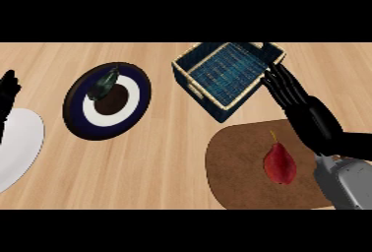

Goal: Pick the pear from the cutting board and place it in the basket

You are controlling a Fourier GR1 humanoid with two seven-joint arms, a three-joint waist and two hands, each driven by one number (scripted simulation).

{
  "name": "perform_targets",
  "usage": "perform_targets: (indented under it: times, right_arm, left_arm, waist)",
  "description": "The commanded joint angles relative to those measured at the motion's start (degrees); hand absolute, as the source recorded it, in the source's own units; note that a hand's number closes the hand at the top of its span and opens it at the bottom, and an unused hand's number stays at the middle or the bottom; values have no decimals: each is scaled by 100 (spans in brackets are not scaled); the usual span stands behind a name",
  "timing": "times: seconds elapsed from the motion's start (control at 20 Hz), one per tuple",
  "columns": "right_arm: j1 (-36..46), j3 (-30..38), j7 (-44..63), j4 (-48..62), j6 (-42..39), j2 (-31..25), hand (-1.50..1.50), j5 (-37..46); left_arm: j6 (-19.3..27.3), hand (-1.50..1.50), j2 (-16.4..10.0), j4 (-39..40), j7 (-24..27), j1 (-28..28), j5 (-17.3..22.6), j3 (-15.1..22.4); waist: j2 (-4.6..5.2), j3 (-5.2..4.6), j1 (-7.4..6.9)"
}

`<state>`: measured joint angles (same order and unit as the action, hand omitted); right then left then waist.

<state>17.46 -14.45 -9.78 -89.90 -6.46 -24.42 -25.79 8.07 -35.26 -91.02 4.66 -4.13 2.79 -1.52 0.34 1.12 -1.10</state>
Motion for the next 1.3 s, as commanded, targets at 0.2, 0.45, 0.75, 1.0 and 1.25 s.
perform_targets:
  times: [0.2, 0.45, 0.75, 1.0, 1.25]
  right_arm:
    - [964, -152, 1457, 435, 544, 601, 150, 137]
    - [495, -1165, 1250, -100, 2467, 2383, 150, 632]
    - [1523, -1499, 2363, 135, 4136, 1763, -150, 2530]
    - [2318, -1599, 4105, 627, 3299, 87, -150, 3437]
    - [3153, -2069, 5330, 526, 1019, -1031, -150, 3179]
  left_arm:
    - [-147, 0, 565, 68, -86, -551, -154, 388]
    - [-376, 0, 746, 355, -332, -694, 59, 596]
    - [-312, 0, 811, 180, -478, -642, -42, 670]
    - [-287, 0, 823, 172, -534, -567, -39, 663]
    - [-258, 0, 847, 213, -552, -619, -21, 612]
  waist:
    - [-25, -116, 92]
    - [-50, -130, 192]
    - [-114, -145, 206]
    - [-205, -184, 332]
    - [-203, -181, 276]
